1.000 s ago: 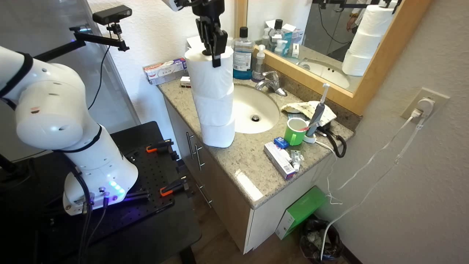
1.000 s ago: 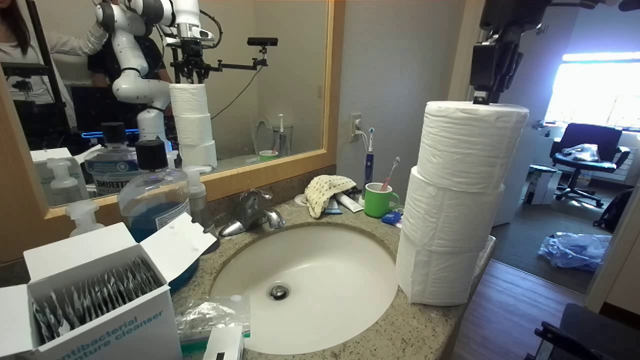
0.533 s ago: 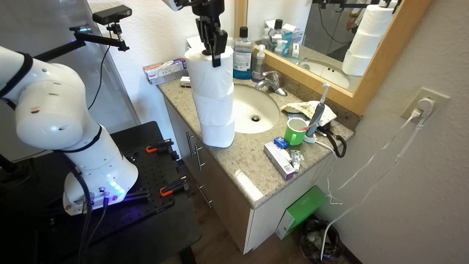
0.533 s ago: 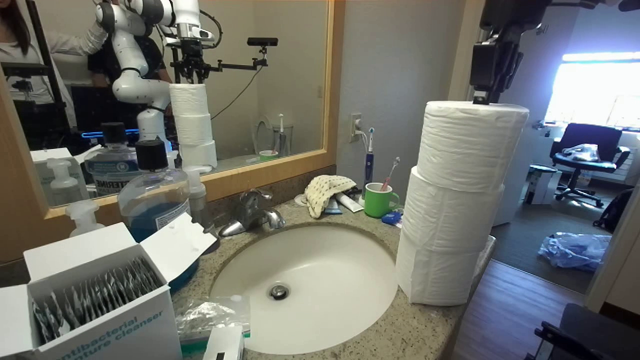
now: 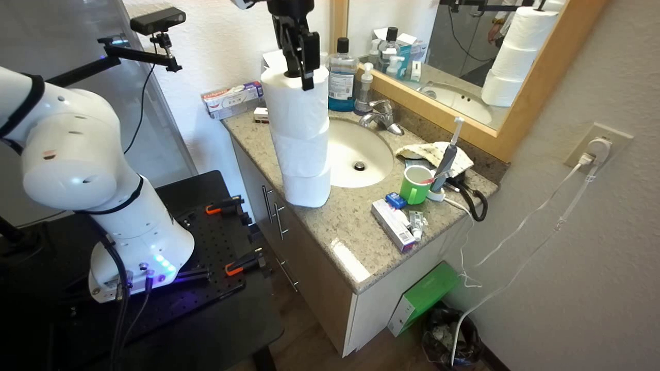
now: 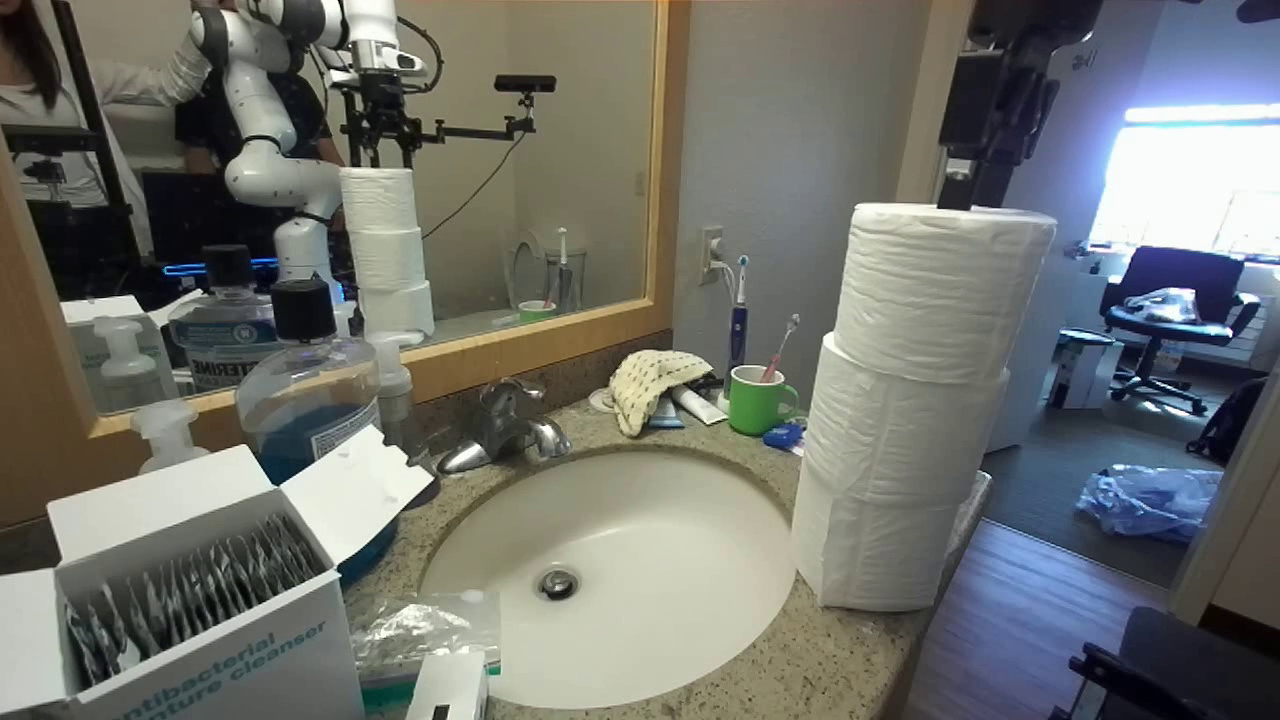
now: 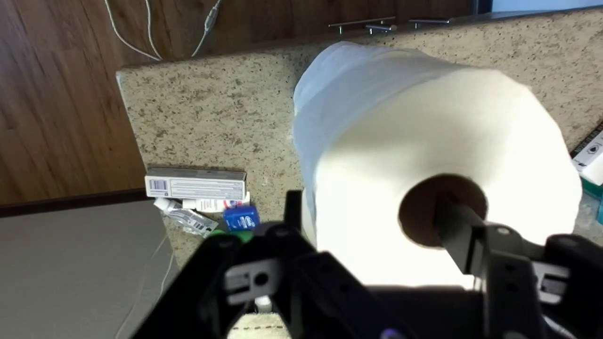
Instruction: Stack the tissue rolls together
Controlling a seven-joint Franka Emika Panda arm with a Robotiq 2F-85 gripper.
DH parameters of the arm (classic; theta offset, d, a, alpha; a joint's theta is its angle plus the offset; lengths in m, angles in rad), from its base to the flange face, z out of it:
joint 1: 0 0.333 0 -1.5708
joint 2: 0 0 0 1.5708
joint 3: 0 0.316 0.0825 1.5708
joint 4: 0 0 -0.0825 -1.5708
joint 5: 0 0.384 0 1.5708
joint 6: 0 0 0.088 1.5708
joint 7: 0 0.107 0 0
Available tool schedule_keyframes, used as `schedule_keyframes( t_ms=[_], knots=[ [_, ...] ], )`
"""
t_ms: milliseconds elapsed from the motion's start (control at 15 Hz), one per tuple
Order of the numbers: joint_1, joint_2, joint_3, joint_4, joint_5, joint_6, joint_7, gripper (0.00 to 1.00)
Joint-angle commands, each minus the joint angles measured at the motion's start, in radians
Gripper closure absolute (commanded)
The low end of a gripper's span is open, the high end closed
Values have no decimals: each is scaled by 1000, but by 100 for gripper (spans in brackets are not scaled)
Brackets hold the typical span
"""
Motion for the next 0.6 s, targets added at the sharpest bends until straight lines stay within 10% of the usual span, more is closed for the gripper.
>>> schedule_keyframes(
  t_ms=[0, 533],
  knots=[
    [-10, -49, 13, -3, 4, -6, -2, 34],
    [-14, -156, 21, -34, 0, -2, 6, 52]
  ],
)
